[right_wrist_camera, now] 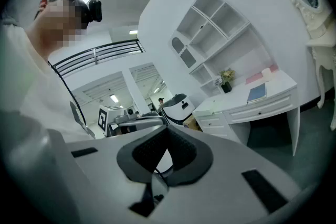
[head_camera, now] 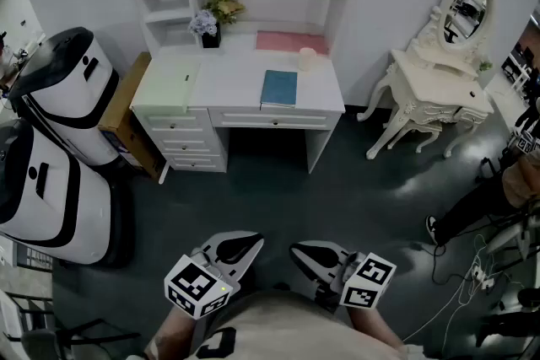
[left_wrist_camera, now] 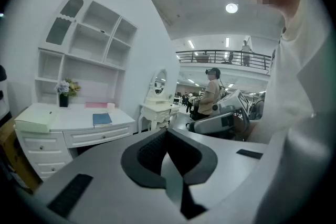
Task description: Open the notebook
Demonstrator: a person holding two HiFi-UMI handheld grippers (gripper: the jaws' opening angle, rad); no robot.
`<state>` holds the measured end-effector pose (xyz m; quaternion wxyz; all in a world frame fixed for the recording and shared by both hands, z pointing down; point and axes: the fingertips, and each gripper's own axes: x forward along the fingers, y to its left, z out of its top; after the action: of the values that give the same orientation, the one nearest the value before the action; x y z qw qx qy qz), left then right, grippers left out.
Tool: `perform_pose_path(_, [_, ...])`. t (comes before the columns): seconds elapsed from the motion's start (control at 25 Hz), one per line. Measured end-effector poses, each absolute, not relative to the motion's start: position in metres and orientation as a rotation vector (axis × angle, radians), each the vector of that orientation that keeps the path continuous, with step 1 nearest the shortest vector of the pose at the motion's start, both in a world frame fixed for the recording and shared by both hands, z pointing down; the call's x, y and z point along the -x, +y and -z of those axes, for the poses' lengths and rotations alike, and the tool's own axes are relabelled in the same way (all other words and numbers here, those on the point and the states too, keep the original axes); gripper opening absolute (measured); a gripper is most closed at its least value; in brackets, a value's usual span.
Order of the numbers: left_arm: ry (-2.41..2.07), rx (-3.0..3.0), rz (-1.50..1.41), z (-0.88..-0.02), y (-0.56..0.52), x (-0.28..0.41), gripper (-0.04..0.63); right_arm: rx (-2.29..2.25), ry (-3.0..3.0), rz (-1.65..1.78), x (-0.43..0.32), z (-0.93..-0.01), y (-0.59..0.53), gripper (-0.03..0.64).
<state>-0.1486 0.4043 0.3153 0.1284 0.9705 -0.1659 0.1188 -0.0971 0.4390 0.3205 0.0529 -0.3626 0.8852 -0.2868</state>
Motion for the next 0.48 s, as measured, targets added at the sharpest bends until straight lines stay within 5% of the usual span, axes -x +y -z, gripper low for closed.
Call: perform_pose_path(0.48, [-0.49, -2.782, -0.287, -0.326, 0.37, 0.215, 0.012, 1.18, 2.742, 0.793, 0.156, -0.318, 0.392, 0.021])
